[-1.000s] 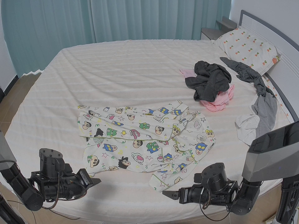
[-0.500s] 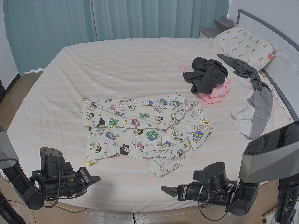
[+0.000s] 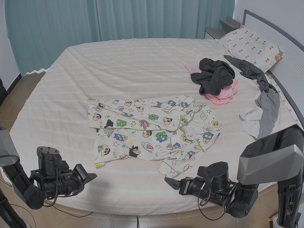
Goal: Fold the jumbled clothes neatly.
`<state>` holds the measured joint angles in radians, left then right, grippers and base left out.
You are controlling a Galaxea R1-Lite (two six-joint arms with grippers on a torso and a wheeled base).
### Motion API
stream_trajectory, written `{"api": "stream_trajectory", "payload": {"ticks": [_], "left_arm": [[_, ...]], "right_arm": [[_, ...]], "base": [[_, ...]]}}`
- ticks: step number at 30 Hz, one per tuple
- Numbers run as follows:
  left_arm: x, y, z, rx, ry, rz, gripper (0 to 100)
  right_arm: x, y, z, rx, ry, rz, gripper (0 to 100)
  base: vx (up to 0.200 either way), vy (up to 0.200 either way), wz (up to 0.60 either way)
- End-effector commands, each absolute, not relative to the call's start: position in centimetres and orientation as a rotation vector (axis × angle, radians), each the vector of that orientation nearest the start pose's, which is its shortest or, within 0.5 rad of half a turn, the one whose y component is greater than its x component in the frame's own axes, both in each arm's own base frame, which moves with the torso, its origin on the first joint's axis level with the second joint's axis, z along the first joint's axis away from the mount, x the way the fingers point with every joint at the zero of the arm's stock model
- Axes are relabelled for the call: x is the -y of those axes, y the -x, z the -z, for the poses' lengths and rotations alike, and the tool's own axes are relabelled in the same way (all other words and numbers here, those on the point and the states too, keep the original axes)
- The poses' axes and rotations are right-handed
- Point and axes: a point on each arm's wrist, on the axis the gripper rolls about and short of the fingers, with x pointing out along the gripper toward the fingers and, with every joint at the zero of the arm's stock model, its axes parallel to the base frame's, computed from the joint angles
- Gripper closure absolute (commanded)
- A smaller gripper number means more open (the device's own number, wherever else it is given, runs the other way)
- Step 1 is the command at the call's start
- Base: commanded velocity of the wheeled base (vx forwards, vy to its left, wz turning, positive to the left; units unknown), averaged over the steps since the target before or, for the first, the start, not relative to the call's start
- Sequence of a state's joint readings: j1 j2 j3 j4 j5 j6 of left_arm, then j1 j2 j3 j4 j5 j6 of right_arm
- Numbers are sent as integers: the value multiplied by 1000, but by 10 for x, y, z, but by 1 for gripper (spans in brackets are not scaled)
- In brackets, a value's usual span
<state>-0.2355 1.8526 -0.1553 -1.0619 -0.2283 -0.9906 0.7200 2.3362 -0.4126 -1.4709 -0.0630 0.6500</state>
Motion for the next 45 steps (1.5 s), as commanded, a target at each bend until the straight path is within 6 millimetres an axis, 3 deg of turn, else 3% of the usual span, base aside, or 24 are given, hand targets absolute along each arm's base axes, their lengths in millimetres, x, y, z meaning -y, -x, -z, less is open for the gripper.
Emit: {"api": "stream_trajectory", "payload": {"ticks": [1,5,16,17,28,45], "left_arm": [[53,-213,-41,-815,939,72,100],[54,-214,-37,-829,935,66,100],[54,-215,-31,-852,929,47,100],[54,-215,-30,-854,929,46,100],[54,-214,-29,-844,928,49,100],[56,-215,-25,-843,899,21,100]], "right_arm": [[-202,-236,24,-624,-436,-460,0],[-193,-243,34,-620,-414,-361,0],[-185,-255,36,-577,-401,-232,0],[-184,-256,35,-574,-402,-228,100],[-179,-253,33,-565,-319,-162,100],[-117,-225,-26,-584,-143,-244,100]], "base": [[0,200,0],[0,150,0],[0,0,0],[0,0,0],[0,0,0],[0,0,0]]}}
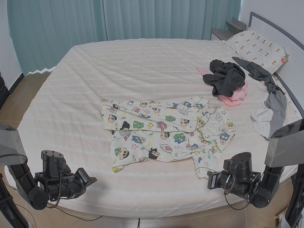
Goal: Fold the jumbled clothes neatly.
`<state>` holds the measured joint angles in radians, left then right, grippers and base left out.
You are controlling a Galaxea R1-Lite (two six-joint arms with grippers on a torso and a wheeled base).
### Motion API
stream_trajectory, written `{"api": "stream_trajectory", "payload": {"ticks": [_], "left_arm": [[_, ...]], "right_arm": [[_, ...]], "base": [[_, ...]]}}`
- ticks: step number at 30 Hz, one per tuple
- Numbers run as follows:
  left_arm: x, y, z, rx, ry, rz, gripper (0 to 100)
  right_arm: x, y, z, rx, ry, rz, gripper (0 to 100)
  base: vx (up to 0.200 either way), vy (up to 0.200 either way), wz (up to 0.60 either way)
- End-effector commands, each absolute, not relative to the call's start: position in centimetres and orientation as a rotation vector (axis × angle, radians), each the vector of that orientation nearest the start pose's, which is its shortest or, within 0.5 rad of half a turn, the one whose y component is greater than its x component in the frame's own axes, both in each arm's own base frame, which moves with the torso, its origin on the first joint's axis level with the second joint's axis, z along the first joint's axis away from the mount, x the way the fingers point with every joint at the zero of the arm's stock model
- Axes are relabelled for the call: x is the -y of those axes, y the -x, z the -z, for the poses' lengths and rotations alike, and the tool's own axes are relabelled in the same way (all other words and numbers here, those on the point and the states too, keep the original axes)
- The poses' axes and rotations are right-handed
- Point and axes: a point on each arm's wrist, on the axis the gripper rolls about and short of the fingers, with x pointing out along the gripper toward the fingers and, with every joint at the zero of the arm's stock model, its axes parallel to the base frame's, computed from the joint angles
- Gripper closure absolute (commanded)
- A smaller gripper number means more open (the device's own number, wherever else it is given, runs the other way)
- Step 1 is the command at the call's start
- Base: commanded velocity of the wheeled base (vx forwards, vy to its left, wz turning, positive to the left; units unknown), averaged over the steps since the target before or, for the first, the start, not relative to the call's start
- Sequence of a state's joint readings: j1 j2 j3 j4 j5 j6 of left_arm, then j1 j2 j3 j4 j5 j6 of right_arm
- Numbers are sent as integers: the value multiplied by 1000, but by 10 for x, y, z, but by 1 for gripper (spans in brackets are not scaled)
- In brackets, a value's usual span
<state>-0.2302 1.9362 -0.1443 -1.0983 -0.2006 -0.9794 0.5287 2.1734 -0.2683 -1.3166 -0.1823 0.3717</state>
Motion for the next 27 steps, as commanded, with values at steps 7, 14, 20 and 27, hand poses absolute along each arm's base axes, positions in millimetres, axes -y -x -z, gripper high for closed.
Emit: {"api": "stream_trajectory", "payload": {"ticks": [7,14,20,27], "left_arm": [[59,-214,-23,-855,875,29,100],[59,-214,-22,-855,874,26,100],[59,-214,-22,-855,873,26,100],[59,-214,-22,-855,874,27,100]], "right_arm": [[-105,-209,-42,-687,-102,-274,100],[-99,-199,-49,-759,-67,-298,100],[-94,-190,-46,-821,13,-312,100],[-92,-186,-42,-845,73,-331,100]], "base": [[0,0,0],[0,0,0],[0,0,0],[0,0,0]]}}
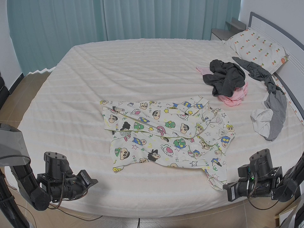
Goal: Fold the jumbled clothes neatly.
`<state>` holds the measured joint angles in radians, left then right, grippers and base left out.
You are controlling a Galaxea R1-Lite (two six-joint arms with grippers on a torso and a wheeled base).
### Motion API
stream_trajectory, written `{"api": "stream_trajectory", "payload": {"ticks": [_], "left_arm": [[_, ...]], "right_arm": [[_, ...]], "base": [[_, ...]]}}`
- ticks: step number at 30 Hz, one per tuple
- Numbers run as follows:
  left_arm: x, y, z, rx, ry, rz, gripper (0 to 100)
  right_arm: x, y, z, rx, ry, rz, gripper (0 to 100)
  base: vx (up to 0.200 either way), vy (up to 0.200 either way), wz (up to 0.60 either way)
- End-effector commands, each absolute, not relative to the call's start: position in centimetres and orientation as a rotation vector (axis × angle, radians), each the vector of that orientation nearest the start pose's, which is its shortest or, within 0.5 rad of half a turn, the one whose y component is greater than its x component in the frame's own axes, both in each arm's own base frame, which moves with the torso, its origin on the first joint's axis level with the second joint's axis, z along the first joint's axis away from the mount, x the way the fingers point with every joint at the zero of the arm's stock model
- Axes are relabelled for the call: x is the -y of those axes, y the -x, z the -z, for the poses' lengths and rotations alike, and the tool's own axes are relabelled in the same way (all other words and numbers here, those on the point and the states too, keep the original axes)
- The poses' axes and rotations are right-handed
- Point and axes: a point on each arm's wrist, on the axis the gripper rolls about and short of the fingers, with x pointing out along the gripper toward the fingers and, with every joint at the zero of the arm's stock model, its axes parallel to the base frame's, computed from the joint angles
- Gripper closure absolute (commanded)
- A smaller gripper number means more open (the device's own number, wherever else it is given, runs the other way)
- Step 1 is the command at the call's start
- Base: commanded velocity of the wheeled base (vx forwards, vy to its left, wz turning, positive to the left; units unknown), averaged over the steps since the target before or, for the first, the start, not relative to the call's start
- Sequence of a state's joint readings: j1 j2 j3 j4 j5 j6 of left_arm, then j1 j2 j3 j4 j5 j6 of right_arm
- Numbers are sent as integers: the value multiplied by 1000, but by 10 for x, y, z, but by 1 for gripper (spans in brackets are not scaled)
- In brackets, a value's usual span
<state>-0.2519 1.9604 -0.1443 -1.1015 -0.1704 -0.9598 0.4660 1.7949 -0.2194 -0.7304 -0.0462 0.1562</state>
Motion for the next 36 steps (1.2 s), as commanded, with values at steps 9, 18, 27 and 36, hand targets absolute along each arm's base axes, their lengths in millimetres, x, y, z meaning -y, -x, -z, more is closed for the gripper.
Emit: {"api": "stream_trajectory", "payload": {"ticks": [9,18,27,36], "left_arm": [[60,-214,-21,-855,867,18,100],[68,-225,-22,-844,879,43,100],[97,-257,-11,-806,938,23,100],[99,-267,-20,-738,906,82,0]], "right_arm": [[-90,-178,-53,-797,85,-368,0],[-85,-200,-51,-797,9,-371,0],[-87,-203,-68,-746,-105,-444,0],[-89,-198,-72,-729,-98,-462,0]], "base": [[0,0,0],[0,0,0],[0,0,0],[0,0,0]]}}
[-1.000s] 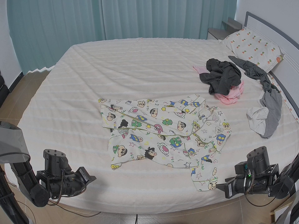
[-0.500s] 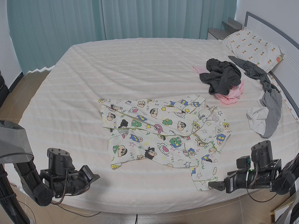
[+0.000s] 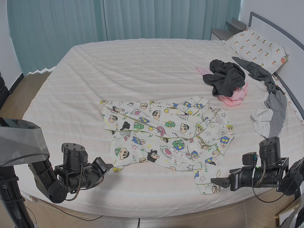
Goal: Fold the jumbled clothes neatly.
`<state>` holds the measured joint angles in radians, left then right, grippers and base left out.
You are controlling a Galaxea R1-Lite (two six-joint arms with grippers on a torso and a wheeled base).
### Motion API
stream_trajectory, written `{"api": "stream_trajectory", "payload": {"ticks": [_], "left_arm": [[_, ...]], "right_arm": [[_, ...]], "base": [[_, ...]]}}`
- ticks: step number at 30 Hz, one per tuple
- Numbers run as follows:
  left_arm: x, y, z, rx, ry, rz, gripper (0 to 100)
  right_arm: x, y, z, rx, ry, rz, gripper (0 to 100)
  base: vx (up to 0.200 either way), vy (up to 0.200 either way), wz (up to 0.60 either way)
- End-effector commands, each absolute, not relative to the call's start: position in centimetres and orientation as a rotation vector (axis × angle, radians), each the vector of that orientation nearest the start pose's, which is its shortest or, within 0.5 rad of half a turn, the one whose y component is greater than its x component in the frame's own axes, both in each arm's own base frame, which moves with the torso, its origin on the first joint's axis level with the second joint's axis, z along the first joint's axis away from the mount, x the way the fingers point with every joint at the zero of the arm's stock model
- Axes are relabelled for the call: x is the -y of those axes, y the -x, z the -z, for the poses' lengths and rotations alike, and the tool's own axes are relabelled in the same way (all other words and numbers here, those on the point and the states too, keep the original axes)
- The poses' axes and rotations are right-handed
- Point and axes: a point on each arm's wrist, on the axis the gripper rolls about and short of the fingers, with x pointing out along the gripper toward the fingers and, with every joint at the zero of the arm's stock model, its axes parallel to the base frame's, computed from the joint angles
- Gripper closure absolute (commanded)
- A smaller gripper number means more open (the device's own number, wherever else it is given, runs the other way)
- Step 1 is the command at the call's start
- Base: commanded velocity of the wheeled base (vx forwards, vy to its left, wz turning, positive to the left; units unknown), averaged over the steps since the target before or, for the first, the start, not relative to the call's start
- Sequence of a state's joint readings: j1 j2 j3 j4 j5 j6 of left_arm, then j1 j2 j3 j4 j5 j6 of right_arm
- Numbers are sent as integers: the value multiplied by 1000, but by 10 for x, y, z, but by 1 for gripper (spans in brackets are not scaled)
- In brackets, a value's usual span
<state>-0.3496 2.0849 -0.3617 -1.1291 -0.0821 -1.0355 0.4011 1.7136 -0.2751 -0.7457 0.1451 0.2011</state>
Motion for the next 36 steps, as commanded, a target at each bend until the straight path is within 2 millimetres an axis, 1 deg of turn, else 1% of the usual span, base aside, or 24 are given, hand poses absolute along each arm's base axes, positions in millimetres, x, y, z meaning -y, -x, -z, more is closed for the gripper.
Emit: {"api": "stream_trajectory", "payload": {"ticks": [1,5,8,11,14,16,18,19,20,24,29,36], "left_arm": [[101,-270,-20,-734,910,89,0],[105,-277,-20,-729,924,102,0],[111,-292,-20,-702,1000,91,0],[111,-301,-14,-689,996,73,0],[107,-310,-15,-655,956,78,0],[101,-323,-19,-608,931,82,0],[98,-328,-20,-593,925,81,0],[93,-336,-17,-582,881,72,0],[89,-339,-17,-579,846,69,0],[83,-345,-16,-583,774,75,0],[88,-357,-13,-598,763,82,0],[95,-366,-10,-612,759,93,0]], "right_arm": [[-90,-197,-72,-729,-96,-464,0],[-90,-197,-72,-729,-95,-465,0],[-91,-196,-71,-734,-90,-472,0],[-92,-195,-71,-734,-88,-478,0],[-93,-194,-71,-737,-85,-480,0],[-94,-193,-70,-742,-82,-485,0],[-94,-193,-70,-742,-81,-488,0],[-94,-193,-70,-741,-81,-489,0],[-94,-193,-70,-741,-81,-489,0],[-94,-193,-69,-744,-81,-488,0],[-95,-192,-69,-746,-78,-494,0],[-96,-192,-67,-753,-76,-492,0]], "base": [[0,0,0],[0,0,0],[0,0,0],[0,0,0],[0,0,0],[0,0,0],[0,0,0],[0,0,0],[0,0,0],[0,0,0],[0,0,0],[0,0,0]]}}
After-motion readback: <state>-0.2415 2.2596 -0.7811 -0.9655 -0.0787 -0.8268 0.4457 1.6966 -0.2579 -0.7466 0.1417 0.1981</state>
